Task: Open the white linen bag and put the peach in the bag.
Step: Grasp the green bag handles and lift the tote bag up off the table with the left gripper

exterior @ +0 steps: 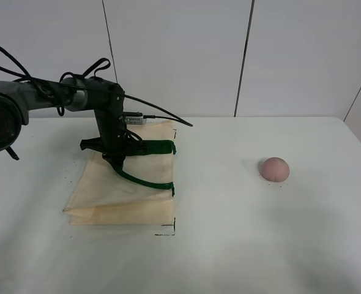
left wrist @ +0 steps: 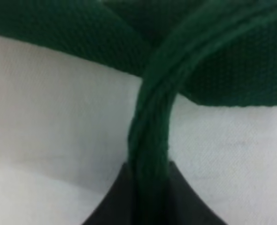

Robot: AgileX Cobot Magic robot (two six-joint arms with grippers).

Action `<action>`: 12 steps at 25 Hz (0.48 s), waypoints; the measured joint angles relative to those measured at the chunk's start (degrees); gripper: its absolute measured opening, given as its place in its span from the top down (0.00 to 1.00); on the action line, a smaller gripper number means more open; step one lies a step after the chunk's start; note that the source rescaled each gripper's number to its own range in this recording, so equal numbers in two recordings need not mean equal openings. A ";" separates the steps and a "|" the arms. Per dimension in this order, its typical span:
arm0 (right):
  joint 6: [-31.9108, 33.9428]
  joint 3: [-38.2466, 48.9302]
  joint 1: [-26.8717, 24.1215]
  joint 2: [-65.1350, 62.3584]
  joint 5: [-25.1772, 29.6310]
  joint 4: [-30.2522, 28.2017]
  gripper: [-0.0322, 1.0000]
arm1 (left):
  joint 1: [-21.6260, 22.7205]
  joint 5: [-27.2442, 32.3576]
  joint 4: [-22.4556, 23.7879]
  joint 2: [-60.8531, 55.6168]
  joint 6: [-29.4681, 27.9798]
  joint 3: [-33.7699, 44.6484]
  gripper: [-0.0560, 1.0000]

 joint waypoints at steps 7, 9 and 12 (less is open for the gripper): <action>0.00 0.00 0.00 0.00 0.00 0.00 0.00 | 0.00 5.10 0.98 -2.28 0.43 -6.07 0.95; 0.00 0.00 0.00 0.00 0.00 0.00 0.00 | 0.00 9.20 0.98 -4.07 3.44 -10.39 0.95; 0.00 0.00 0.00 0.00 0.00 0.00 0.00 | 0.00 15.37 0.71 -6.43 8.92 -18.15 0.95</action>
